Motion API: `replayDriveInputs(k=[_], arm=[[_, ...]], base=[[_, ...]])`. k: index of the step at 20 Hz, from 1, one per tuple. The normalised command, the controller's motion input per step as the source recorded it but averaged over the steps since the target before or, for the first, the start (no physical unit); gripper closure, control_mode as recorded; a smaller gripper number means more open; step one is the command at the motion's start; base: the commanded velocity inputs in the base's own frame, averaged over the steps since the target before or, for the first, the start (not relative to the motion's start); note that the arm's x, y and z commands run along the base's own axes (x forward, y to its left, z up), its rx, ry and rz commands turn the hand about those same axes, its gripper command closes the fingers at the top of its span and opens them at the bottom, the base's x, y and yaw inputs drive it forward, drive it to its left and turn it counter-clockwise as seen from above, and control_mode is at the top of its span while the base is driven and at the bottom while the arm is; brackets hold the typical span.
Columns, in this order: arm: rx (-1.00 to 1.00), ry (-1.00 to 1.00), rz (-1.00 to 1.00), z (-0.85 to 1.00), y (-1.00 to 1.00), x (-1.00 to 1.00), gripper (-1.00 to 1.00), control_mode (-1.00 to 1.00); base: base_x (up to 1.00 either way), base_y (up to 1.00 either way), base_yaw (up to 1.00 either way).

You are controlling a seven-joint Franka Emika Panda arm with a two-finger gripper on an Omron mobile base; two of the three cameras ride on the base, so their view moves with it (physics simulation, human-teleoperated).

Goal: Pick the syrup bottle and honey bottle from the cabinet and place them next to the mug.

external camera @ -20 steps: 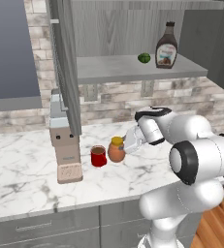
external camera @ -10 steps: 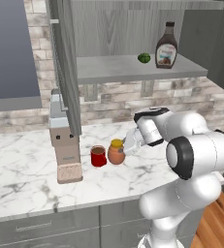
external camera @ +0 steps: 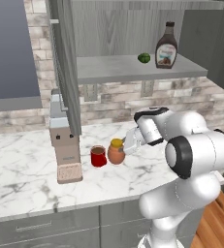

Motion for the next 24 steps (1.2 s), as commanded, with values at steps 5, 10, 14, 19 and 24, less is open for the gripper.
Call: replayDriveInputs(k=[5, 10, 14, 19, 24], arm=[[0.00, 0.00, 0.00, 0.00, 0.00, 0.00, -1.00, -1.00], [0.00, 0.00, 0.00, 0.04, 0.00, 0.00, -1.00, -1.00], [0.00, 0.00, 0.00, 0.19, 0.00, 0.00, -1.00, -1.00], [0.00, 0.00, 0.00, 0.31, 0.00, 0.00, -1.00, -1.00], [0.00, 0.00, -0.02, 0.38, 0.00, 0.00, -1.00, -1.00]], base=[[0.00, 0.00, 0.00], [0.00, 0.00, 0.00], [0.00, 0.00, 0.00], [0.00, 0.00, 0.00], [0.00, 0.00, 0.00]])
